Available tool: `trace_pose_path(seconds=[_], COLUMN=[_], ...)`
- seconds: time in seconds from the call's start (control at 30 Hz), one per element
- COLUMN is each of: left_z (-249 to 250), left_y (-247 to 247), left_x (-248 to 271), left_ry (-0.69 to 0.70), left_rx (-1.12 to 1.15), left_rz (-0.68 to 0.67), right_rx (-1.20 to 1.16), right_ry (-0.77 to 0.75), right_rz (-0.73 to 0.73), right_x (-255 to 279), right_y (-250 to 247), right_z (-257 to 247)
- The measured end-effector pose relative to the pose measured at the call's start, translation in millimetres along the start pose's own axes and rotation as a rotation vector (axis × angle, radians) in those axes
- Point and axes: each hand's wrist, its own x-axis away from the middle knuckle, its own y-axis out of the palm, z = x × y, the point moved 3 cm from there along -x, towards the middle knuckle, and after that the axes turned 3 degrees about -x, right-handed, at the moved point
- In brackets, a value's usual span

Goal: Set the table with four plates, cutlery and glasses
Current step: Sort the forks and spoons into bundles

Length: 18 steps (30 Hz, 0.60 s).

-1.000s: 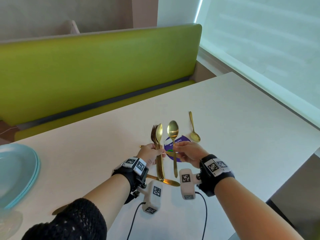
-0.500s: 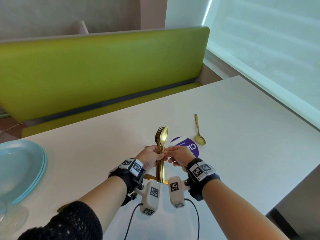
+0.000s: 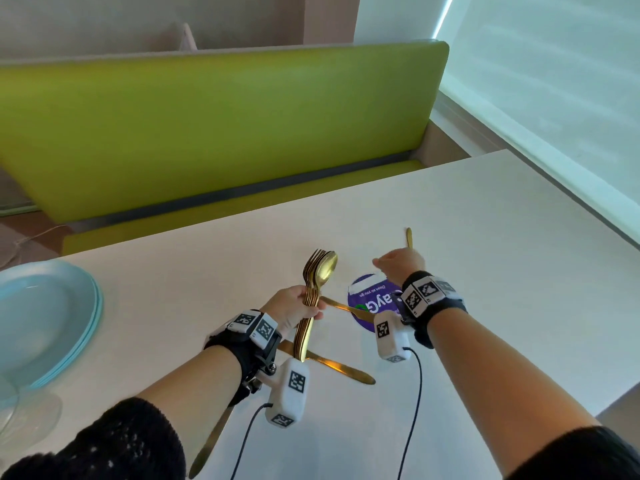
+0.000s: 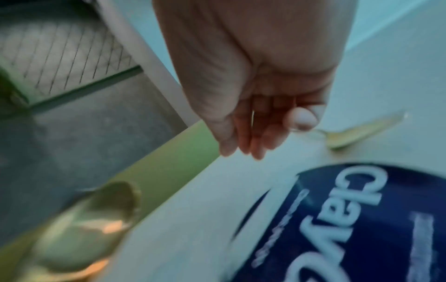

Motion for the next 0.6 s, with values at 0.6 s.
trace_pose_path(seconds=[0.6], left_z=[-6.1], left_y=[-31.2], left_x=[-14.0], left_ry=[-0.091], left_rx=[0.133], left_rz=[0.076], right_rx=[0.261], right_ry=[0.248], right_rz=[0.303], right_x=[-60.6], right_y=[-3.2], right_z=[37.7])
